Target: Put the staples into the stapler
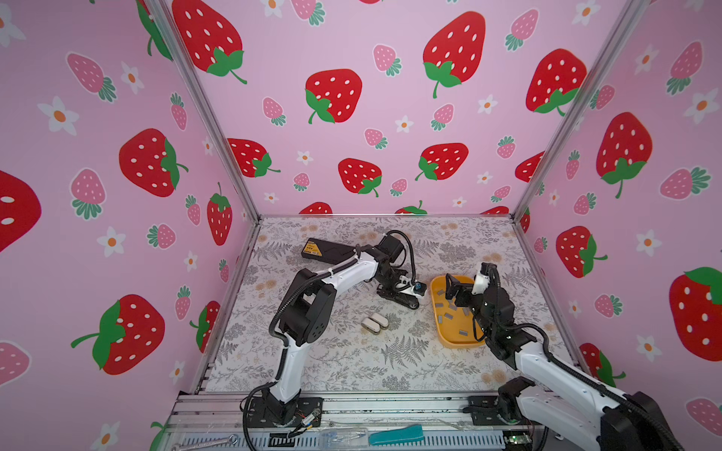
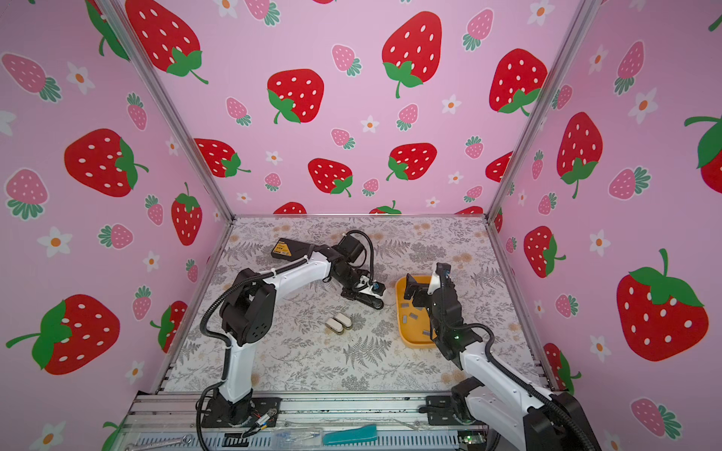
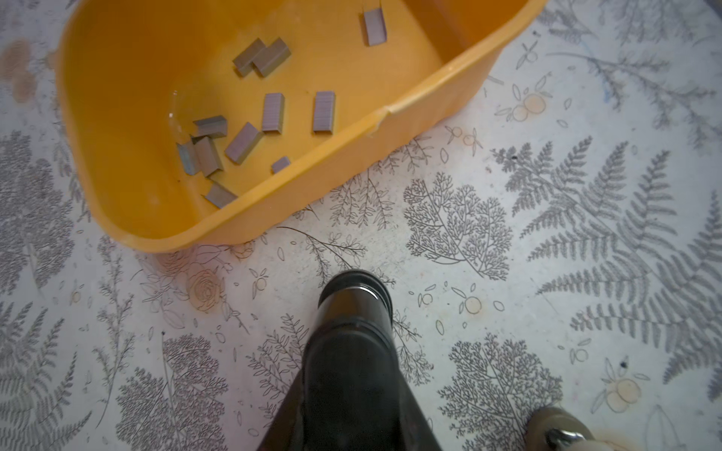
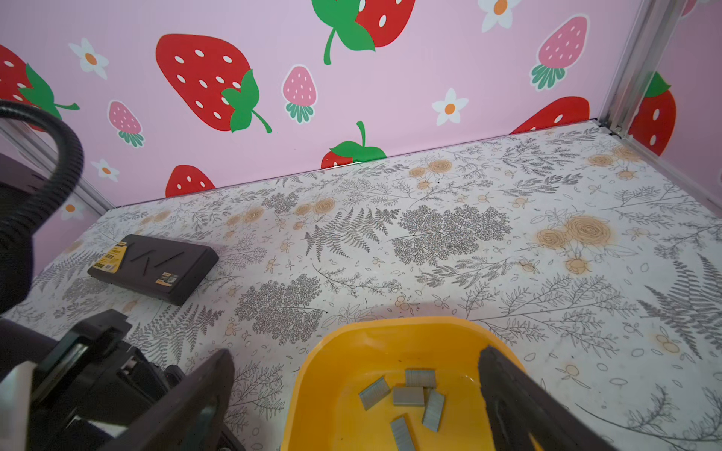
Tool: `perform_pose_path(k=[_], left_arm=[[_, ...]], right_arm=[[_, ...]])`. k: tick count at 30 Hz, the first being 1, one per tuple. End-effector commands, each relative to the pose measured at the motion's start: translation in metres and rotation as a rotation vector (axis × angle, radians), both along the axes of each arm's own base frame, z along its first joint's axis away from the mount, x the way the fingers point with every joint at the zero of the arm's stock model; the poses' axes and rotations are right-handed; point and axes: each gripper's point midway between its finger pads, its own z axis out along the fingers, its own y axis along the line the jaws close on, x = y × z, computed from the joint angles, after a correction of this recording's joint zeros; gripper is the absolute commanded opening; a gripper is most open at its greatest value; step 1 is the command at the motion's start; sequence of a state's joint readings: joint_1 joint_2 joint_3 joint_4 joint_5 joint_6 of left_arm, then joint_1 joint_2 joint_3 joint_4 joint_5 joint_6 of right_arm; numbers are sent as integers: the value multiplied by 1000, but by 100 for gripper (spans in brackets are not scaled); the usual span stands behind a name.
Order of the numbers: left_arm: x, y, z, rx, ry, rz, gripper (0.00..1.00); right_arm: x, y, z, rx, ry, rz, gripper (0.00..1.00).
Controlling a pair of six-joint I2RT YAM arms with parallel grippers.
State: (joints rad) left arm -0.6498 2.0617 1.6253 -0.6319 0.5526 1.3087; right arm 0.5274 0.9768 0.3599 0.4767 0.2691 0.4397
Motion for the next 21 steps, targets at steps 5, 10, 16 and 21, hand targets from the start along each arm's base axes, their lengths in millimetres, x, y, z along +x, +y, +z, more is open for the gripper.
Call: perform_pose_path(k=[5, 10, 16, 21], left_arm=[[21, 9, 125, -305, -209, 332, 4], [-1, 22, 138, -374, -183, 365, 0], [0, 37, 120, -422, -182, 478, 0], [6, 48, 114, -457, -173, 599, 0]], right_arm=[[23, -12, 52, 35, -136, -122, 99], [25, 19, 62, 31, -145, 40, 99], [14, 58, 54, 46, -164, 254, 85], [7, 100, 54, 102, -147, 411, 70]])
